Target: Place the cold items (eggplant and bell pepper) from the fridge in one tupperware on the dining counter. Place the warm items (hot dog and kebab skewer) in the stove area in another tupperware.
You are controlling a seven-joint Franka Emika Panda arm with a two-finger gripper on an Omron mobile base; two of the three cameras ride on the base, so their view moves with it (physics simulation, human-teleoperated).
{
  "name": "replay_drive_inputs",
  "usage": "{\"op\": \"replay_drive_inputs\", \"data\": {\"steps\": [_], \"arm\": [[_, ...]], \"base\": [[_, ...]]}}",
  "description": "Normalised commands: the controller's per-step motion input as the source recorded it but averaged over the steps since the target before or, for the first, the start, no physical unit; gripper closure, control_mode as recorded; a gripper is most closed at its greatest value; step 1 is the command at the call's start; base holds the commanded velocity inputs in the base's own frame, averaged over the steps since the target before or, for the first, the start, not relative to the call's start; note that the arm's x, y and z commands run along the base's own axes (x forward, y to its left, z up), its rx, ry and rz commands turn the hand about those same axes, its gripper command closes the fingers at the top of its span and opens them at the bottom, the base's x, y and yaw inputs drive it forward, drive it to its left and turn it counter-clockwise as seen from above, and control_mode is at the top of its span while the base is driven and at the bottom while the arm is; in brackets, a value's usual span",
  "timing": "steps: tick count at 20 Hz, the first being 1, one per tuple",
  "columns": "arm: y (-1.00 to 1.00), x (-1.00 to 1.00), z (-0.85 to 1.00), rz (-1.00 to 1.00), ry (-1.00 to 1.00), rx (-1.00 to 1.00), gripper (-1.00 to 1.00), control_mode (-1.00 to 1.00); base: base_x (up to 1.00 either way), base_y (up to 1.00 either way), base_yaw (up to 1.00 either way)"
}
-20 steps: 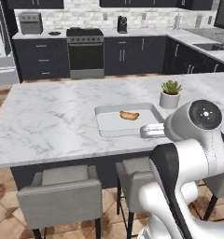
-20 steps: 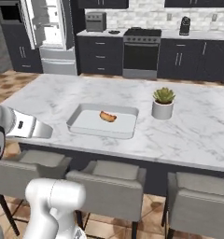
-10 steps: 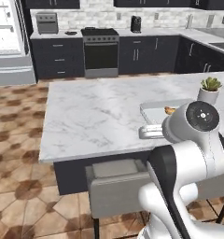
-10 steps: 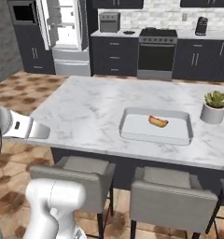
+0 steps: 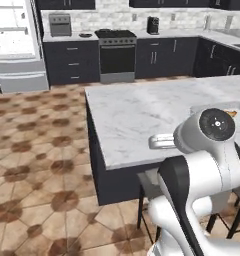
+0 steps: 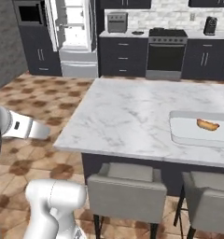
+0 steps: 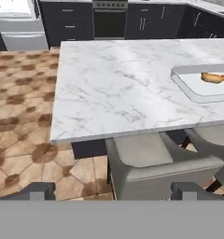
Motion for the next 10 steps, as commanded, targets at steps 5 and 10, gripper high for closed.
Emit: {"op": "replay_drive_inputs", "data": {"steps": [5, 10], "arm": [[0.0, 0.0, 0.0, 0.0, 0.0, 0.0, -1.0, 1.0], [0.0, 0.0, 0.0, 0.0, 0.0, 0.0, -1.0, 1.0]], "base": [[0.46, 1.0, -0.19], [0.64, 1.0, -0.29]]}}
